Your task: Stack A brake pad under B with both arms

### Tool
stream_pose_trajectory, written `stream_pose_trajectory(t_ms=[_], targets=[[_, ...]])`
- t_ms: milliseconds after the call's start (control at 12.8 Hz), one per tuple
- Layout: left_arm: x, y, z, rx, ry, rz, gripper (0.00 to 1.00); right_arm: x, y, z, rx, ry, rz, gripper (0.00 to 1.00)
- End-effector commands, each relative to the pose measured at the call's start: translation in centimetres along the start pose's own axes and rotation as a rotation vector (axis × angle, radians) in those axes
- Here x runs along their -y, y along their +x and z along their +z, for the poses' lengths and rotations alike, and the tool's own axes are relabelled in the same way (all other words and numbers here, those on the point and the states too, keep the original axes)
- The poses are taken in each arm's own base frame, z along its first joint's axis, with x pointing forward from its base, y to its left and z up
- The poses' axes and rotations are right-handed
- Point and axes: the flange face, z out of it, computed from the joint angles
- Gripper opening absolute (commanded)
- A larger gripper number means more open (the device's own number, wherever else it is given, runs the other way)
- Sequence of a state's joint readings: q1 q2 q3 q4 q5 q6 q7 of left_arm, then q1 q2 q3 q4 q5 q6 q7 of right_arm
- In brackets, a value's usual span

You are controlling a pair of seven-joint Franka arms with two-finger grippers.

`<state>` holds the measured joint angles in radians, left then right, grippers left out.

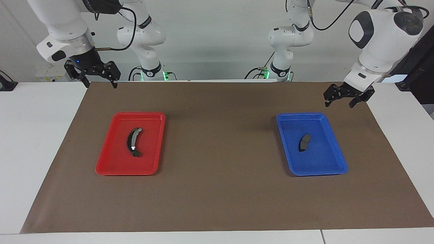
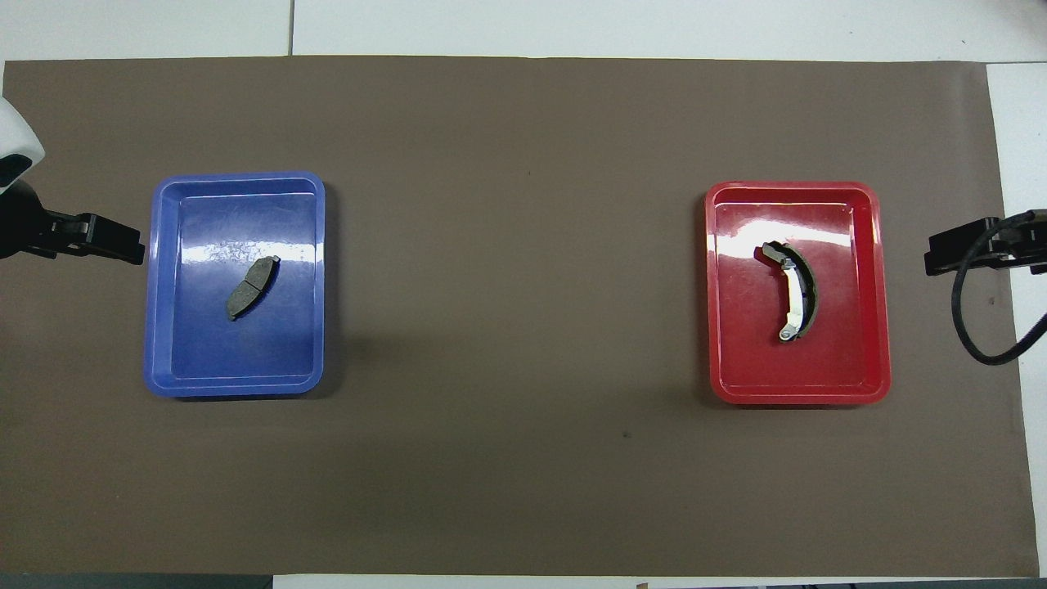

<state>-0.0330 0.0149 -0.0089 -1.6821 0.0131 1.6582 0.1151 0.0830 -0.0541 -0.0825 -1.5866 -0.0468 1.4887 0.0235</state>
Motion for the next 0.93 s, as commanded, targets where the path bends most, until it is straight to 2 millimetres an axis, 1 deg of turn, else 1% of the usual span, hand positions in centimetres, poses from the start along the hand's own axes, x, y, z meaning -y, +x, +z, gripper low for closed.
stream_pose_trajectory(t_ms=[0, 233, 389, 467, 623, 700, 856], targets=[[0.7, -0.3, 0.2, -0.002, -0.006, -0.019, 0.99, -0.4, 0.0, 0.0, 0.006, 0.013, -0.004, 1.00], [0.6, -0.2, 0.1, -0.012, -0.004, -0.012, 0.99, -0.4, 0.0, 0.0, 0.006, 0.013, -0.004, 1.00], [-0.6, 0.0, 0.4, -0.016, -0.003, -0.001, 0.99, -0.4, 0.0, 0.0, 0.006, 0.013, -0.004, 1.00], [-1.8, 0.0, 1.0, -0.030, -0.001, 0.020, 0.99, -0.4, 0.0, 0.0, 0.006, 0.013, -0.003, 1.00], [-2.2, -0.8, 3.3, -0.093, 0.006, 0.033, 0.98, -0.4, 0.0, 0.0, 0.007, 0.013, -0.003, 1.00], [-2.5, -1.1, 4.8, -0.100, 0.007, 0.037, 0.98, -0.4, 0.0, 0.0, 0.007, 0.013, -0.003, 1.00], [-3.2, -0.4, 7.3, -0.096, 0.004, 0.047, 0.98, -0.4, 0.0, 0.0, 0.007, 0.013, -0.003, 1.00]])
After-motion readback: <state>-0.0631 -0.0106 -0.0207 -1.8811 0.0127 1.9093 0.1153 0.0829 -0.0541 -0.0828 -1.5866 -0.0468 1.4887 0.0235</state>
